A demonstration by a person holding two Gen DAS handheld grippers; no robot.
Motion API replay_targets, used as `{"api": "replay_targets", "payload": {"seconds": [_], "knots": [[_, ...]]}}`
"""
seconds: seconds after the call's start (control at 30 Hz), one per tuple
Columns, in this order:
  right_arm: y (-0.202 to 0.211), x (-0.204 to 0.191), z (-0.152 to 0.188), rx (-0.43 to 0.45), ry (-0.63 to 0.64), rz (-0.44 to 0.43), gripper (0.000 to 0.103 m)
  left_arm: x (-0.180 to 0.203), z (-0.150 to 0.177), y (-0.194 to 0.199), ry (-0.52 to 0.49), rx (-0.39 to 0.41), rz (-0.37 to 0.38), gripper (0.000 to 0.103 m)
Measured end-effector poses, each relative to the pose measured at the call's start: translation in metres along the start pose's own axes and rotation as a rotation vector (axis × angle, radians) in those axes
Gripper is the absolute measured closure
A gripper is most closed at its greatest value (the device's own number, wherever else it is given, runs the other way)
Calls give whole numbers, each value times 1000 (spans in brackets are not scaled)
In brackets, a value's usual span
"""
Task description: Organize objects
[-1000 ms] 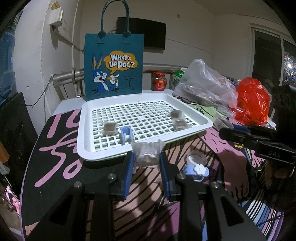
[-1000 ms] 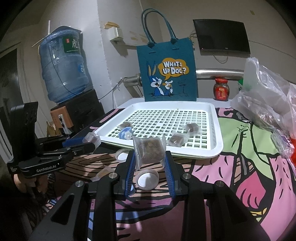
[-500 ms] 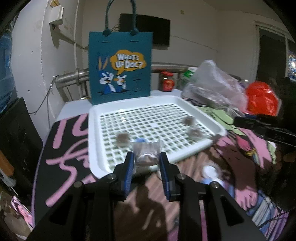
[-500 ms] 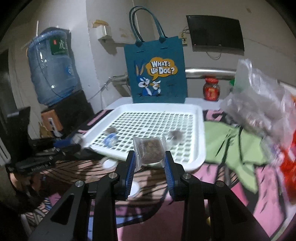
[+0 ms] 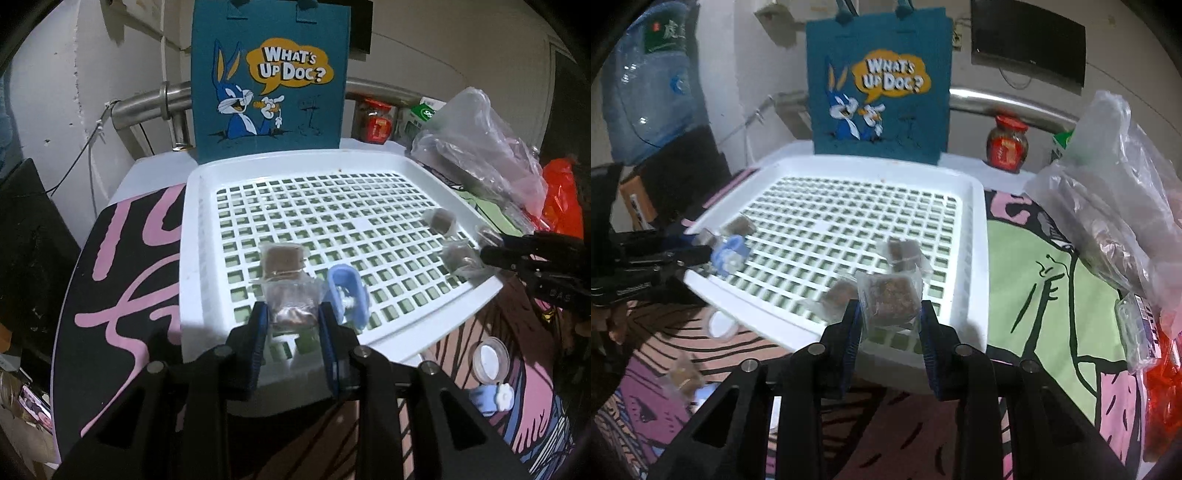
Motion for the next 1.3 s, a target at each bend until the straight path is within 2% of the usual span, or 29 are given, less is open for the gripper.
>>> {"api": "replay_targets", "payload": {"seconds": [0.17, 0.23, 0.33, 0.4, 0.63, 0.8, 0.9, 1.0, 1.3], "knots": [[-9, 4, -2, -22, -15, 3, 69, -3, -2, -5, 13, -13, 4, 69], [-8, 4, -3, -11, -21, -8, 55, -4, -2, -3, 19, -9, 9, 59], [3, 5, -3, 28, -38, -18, 44, -5, -3, 7, 32, 24, 37, 44], [16, 7, -4, 72, -62, -25, 39, -4, -4, 18, 37, 53, 62, 43], [80, 0, 2, 255, -94, -79, 29, 2, -4, 66, 35, 160, 79, 43], [108, -13, 9, 313, -72, -107, 28, 9, 4, 88, 28, 188, 97, 43], [116, -20, 15, 319, -44, -112, 28, 15, 14, 93, 17, 188, 105, 39], [113, -26, 24, 296, -2, -104, 28, 21, 25, 89, -4, 165, 95, 38], [89, -37, 46, 200, 58, -123, 28, 49, 54, 79, -53, 75, 147, 38]]}}
Point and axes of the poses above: each gripper's, at about its wrist camera, not at the fingertips, and y roughly against the way its jaws point, x to its right, z to its underside, the point moved 3 cm from there along -y, roughly the way its jaws point, and after that the axes turned 2 degrees about y, right-handed, at the moved point
